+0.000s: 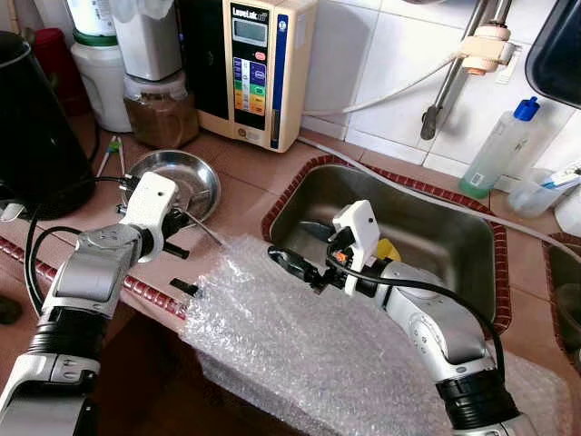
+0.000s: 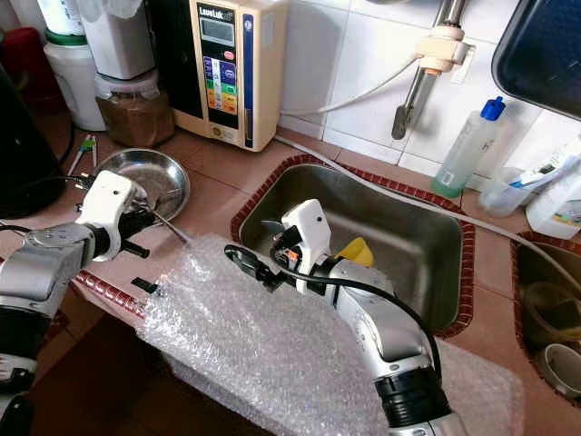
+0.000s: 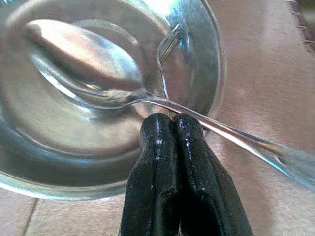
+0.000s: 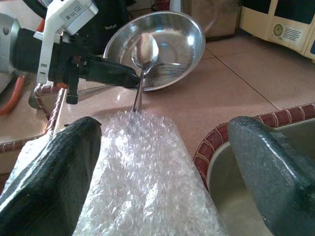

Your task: Kitchen organization

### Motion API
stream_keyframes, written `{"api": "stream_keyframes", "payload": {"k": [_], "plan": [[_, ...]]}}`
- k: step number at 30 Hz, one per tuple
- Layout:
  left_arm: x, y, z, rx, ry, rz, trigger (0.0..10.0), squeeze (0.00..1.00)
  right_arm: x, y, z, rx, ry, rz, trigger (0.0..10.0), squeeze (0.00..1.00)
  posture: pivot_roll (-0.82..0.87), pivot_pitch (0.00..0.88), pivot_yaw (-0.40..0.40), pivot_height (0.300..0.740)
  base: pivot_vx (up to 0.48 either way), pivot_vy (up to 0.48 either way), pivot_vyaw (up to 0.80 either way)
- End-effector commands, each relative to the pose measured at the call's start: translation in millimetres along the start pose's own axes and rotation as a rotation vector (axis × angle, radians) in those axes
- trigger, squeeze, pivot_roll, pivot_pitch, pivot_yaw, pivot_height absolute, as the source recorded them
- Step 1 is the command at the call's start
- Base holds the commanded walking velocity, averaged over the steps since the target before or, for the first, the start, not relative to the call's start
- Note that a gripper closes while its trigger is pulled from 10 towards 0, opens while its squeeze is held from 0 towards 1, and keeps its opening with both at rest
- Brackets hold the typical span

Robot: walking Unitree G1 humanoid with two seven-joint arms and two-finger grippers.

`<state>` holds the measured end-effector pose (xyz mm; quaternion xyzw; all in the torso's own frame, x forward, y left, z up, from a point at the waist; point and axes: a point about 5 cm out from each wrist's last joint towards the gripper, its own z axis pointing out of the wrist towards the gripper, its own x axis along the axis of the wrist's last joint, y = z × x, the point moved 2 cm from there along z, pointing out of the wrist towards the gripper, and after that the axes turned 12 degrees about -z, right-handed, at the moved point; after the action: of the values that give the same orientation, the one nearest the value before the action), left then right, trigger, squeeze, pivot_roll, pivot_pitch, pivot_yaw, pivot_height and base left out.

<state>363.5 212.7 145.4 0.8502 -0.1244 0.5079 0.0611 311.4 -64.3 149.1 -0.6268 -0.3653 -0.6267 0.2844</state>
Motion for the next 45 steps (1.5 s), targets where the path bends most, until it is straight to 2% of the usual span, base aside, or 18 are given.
{"api": "stream_keyframes", "payload": {"k": [1,4,5,6,8,9,10,11,14,16,19,20,21,24,36,40,42,45], "plan": [[5,3.7,-1.0,-0.017,0.000,0.013,2.0,0.00,-1,1.5,-2.5,0.001,-0.005,-0.011,10.0,0.00,0.00,0.000,-0.074,0.740,0.000,0.000,0.00],[5,1.0,-0.9,-0.002,-0.004,0.022,2.7,0.00,-2,0.6,-2.2,0.003,-0.006,-0.010,10.0,0.00,0.00,0.000,-0.074,0.740,0.000,0.000,0.00],[3,-0.2,-0.7,0.002,-0.008,0.023,3.1,0.00,-2,0.4,-2.2,0.003,-0.007,-0.010,10.0,0.00,0.00,0.000,-0.074,0.740,0.000,0.000,0.00],[-1,-3.5,-0.5,0.016,-0.023,0.026,4.3,0.00,-2,0.3,-2.2,0.004,-0.008,-0.012,10.0,0.00,0.00,0.000,-0.074,0.740,0.000,0.000,0.00],[-5,-7.7,-1.0,0.045,-0.050,0.028,4.7,0.00,-2,0.4,-2.3,0.004,-0.008,-0.013,10.0,0.00,0.00,0.000,-0.075,0.740,0.000,0.000,0.00],[-6,-8.2,-1.0,0.043,-0.049,0.017,7.0,0.00,-2,0.7,-2.6,0.004,-0.009,-0.013,10.0,0.00,0.00,0.000,-0.075,0.740,0.000,0.000,0.00],[-6,-8.2,-1.0,0.043,-0.049,0.017,7.0,0.00,-2,0.7,-2.6,0.004,-0.009,-0.013,10.0,0.00,0.00,0.000,-0.075,0.740,0.000,0.000,0.00],[-8,-11.3,-1.8,0.043,-0.046,-0.016,10.0,0.00,-2,1.4,-3.2,0.002,-0.012,-0.013,10.0,0.00,0.00,0.000,-0.078,0.740,0.000,0.000,0.00],[-8,-15.0,-2.5,0.062,-0.037,-0.037,10.0,0.00,-2,1.6,-3.3,0.001,-0.011,-0.013,10.0,0.00,0.00,0.000,-0.078,0.740,0.000,0.000,0.00],[-1,-26.2,-4.6,0.135,0.007,-0.065,10.0,0.00,-2,2.0,-3.1,0.000,-0.010,-0.013,10.0,0.00,0.00,0.000,-0.079,0.740,0.000,0.000,0.00],[3,-32.2,-6.7,0.173,0.032,-0.078,10.0,0.00,-2,2.0,-2.7,0.000,-0.010,-0.013,10.0,0.00,0.00,0.000,-0.079,0.740,0.000,0.000,0.00],[4,-32.7,-7.3,0.173,0.036,-0.086,10.0,0.21,-2,1.8,-2.5,0.000,-0.010,-0.014,10.0,0.00,0.00,0.000,-0.079,0.740,0.000,0.000,0.00],[6,-33.0,-8.2,0.175,0.050,-0.103,10.0,1.00,-2,1.7,-2.3,0.001,-0.010,-0.014,10.0,0.00,0.00,0.000,-0.077,0.740,0.000,0.000,0.00],[12,-35.1,-8.8,0.187,0.082,-0.126,10.0,1.00,-2,1.8,-2.2,0.000,-0.009,-0.013,10.0,0.00,0.00,0.000,-0.078,0.740,0.000,0.000,0.00],[23,-36.5,-8.7,0.202,0.130,-0.122,10.0,1.00,-2,1.7,-2.4,-0.004,-0.009,-0.014,10.0,0.00,0.00,0.000,-0.076,0.740,0.000,0.000,0.00],[29,-41.2,-13.6,0.233,0.126,-0.064,10.0,1.00,-2,1.9,-2.3,-0.006,-0.008,-0.013,10.0,0.00,0.00,0.000,-0.075,0.740,0.000,0.000,0.00],[31,-48.3,-17.6,0.264,0.111,-0.015,10.0,1.00,-2,1.7,-2.2,-0.007,-0.007,-0.012,10.0,0.00,0.00,0.000,-0.075,0.740,0.000,0.000,0.00],[33,-57.5,-22.2,0.302,0.107,0.013,10.0,1.00,-2,1.9,-1.9,-0.008,-0.007,-0.011,10.0,0.00,0.00,0.000,-0.073,0.740,0.000,0.000,0.00]]}}
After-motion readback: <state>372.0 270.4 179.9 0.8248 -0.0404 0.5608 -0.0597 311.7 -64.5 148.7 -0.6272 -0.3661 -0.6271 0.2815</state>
